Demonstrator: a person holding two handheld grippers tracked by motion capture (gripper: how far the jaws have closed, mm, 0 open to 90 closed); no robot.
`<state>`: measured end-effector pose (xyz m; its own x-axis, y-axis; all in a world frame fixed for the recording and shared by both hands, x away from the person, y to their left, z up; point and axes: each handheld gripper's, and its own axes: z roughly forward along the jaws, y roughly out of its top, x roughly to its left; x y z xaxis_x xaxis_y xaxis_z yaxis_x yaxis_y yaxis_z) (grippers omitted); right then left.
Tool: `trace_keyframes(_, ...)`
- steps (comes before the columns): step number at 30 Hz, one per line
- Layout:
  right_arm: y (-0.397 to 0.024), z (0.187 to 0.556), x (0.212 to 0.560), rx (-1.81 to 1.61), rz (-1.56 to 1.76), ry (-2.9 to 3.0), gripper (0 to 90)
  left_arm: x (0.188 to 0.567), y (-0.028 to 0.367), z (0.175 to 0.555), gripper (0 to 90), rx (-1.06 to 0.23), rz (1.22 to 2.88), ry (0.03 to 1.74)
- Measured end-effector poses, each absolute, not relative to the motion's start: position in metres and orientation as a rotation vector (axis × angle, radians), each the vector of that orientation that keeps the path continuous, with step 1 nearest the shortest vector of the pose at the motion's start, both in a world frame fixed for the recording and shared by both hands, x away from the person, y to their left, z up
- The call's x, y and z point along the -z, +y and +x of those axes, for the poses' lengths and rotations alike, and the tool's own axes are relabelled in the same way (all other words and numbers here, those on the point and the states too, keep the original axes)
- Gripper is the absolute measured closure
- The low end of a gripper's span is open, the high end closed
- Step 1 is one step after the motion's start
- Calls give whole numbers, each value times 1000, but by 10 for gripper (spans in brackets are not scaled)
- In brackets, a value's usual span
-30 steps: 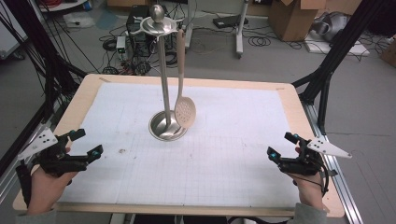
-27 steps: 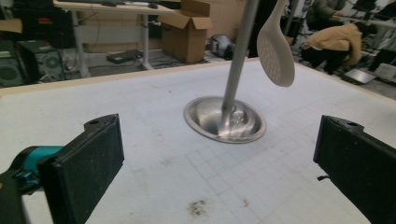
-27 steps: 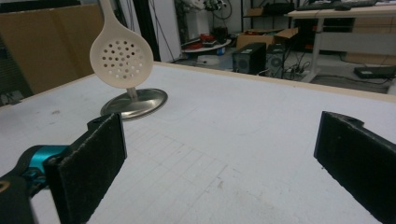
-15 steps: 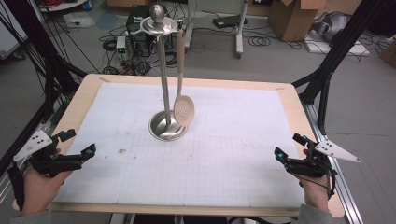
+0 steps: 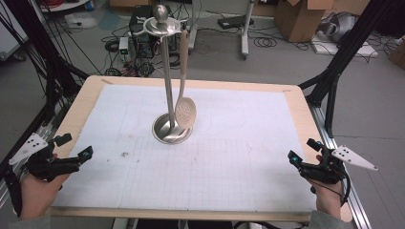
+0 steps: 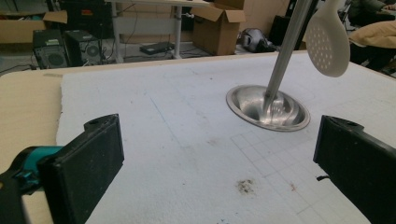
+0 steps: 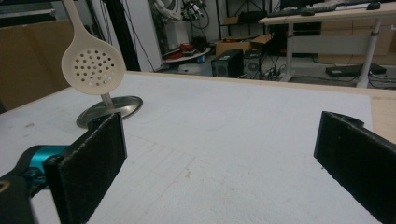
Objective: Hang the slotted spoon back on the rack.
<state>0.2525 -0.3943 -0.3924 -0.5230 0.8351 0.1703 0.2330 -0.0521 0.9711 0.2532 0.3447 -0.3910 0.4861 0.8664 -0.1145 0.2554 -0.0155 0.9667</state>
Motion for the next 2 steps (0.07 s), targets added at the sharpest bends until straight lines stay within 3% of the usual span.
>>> trace_keyframes(2, -394, 253, 393, -1618, 1132, 1739, 14, 392, 343, 254, 21, -639, 1558, 1005)
